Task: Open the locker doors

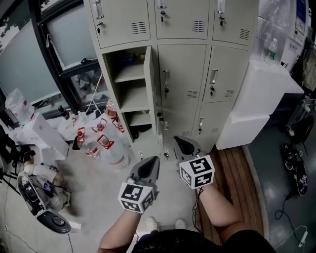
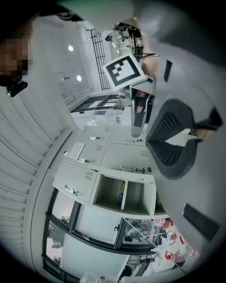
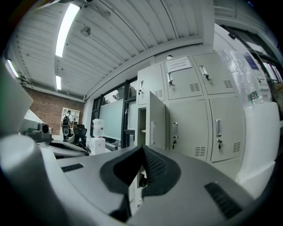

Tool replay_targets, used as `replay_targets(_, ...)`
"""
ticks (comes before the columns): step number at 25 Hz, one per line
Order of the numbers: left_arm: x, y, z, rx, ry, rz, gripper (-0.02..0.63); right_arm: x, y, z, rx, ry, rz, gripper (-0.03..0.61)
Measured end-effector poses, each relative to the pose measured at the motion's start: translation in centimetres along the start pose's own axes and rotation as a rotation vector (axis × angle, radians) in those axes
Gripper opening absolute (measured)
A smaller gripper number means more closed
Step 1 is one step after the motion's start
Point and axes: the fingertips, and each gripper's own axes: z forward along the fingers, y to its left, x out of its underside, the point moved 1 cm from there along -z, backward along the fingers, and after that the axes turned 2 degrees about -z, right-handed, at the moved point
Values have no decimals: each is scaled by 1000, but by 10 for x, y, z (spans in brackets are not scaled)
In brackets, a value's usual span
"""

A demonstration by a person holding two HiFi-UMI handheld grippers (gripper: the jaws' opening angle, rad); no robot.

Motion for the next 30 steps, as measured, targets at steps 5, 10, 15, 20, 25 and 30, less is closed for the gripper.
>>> replay_targets(5, -11, 15, 2, 55, -7, 6, 3, -15, -2, 14, 58, -21, 13, 0)
replay_targets(10, -15, 31, 4, 99, -5, 16, 3, -18, 1, 30, 95, -20, 43, 0)
replay_targets(15, -16, 46, 2, 149, 6, 20, 3, -18, 4, 43, 145, -20, 59, 0)
replay_targets(20, -13, 61, -1, 195, 25, 36, 3, -19, 5, 55, 189, -35, 90, 0)
replay_targets(25, -11, 64, 1, 214, 29, 33, 3, -15, 1, 61, 190, -28, 119, 1)
replay_targets(30, -7, 64, 14, 219, 35, 43, 3, -16, -18, 69, 191, -38, 128, 3)
